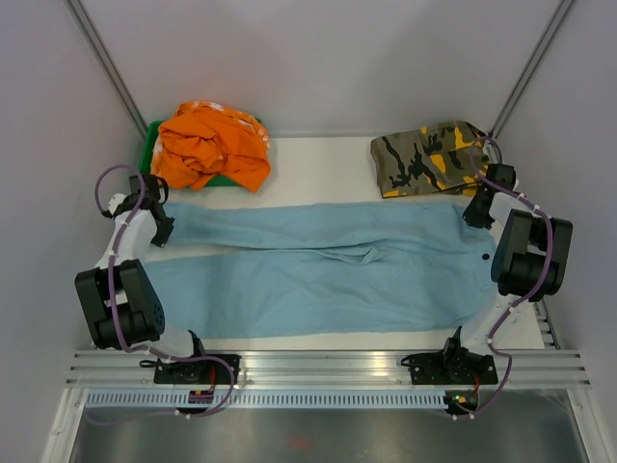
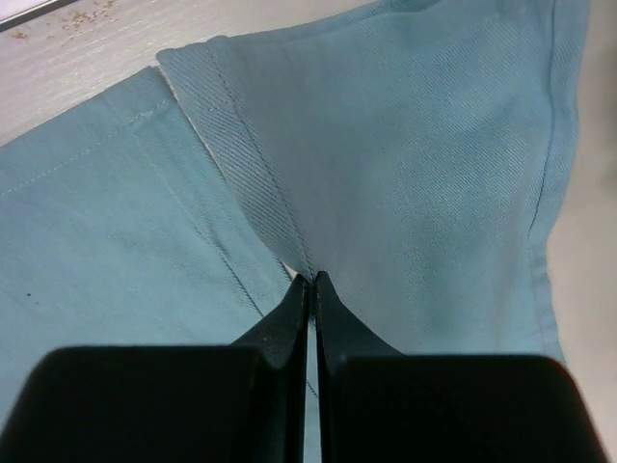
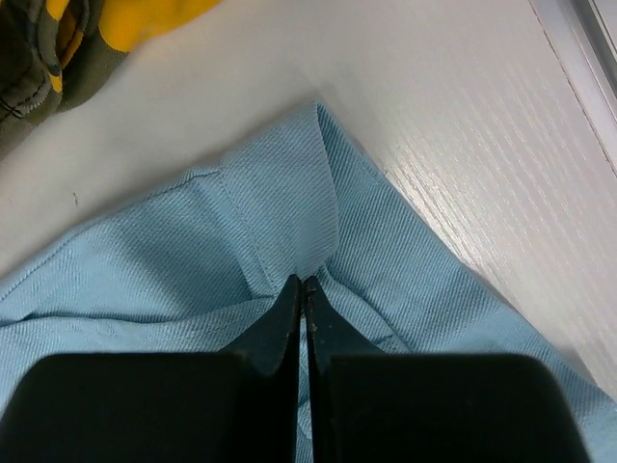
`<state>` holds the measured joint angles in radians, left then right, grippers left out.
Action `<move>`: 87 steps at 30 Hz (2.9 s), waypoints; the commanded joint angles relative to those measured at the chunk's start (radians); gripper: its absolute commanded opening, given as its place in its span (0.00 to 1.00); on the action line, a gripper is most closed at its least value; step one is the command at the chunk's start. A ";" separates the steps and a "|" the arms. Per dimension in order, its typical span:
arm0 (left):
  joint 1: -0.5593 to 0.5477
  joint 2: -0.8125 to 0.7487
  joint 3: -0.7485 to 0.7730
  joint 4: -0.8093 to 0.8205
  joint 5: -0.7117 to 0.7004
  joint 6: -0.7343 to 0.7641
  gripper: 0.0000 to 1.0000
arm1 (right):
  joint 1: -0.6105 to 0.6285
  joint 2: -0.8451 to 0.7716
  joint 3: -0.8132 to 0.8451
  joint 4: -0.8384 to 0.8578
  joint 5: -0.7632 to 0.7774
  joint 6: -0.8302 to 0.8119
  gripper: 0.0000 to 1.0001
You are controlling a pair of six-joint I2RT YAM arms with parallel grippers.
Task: Fold and stack the trousers
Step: Flatten the trousers out
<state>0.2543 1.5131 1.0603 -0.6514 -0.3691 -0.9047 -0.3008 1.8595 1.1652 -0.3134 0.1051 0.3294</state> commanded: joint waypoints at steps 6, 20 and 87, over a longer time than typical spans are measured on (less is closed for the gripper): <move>0.030 -0.043 -0.063 -0.038 0.008 0.070 0.02 | 0.003 -0.068 -0.019 -0.018 0.013 0.008 0.02; 0.051 -0.080 0.116 0.044 0.200 0.326 0.71 | 0.061 -0.111 0.096 -0.110 -0.030 -0.059 0.41; 0.063 -0.541 -0.260 -0.114 0.385 0.106 0.95 | 0.203 -0.784 -0.296 -0.317 -0.024 0.164 0.98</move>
<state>0.3096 1.0225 0.9436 -0.6338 -0.0006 -0.6758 -0.0940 1.1400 0.9703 -0.5224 0.0441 0.4057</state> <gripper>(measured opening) 0.972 0.979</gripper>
